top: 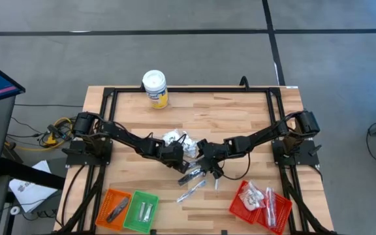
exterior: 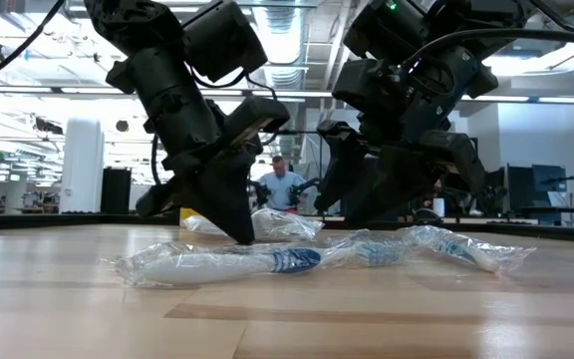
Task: Pick & Place Travel size toiletries
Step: Put the black comb into the orange basket
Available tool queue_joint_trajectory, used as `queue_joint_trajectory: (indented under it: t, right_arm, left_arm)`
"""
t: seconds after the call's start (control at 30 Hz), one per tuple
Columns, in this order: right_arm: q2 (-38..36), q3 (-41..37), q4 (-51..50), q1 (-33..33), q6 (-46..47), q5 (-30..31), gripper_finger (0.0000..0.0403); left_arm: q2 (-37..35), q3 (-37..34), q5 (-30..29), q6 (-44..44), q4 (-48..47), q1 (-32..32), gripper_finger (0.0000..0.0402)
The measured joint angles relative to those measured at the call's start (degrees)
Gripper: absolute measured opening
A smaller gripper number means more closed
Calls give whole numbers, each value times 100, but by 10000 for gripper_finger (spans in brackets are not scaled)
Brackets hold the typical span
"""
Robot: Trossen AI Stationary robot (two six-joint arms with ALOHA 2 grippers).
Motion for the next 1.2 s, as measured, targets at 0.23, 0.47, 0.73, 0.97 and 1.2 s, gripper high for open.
queue_joint_trajectory:
  t: [0.23,0.47,0.73,0.97,1.2]
  right_arm:
    - [0,0,12,0,0,0,228]
    - [0,0,-3,0,0,0,228]
    - [0,0,-27,-1,2,0,228]
    - [0,0,15,-2,2,0,228]
    - [0,0,22,-4,2,0,228]
  left_arm:
    - [-2,1,12,2,-36,-7,0]
    - [-118,20,-294,38,118,-24,0]
    - [-142,12,-282,163,73,-61,0]
    - [-142,12,-187,173,23,-167,0]
    - [-142,12,-246,149,-43,-136,0]
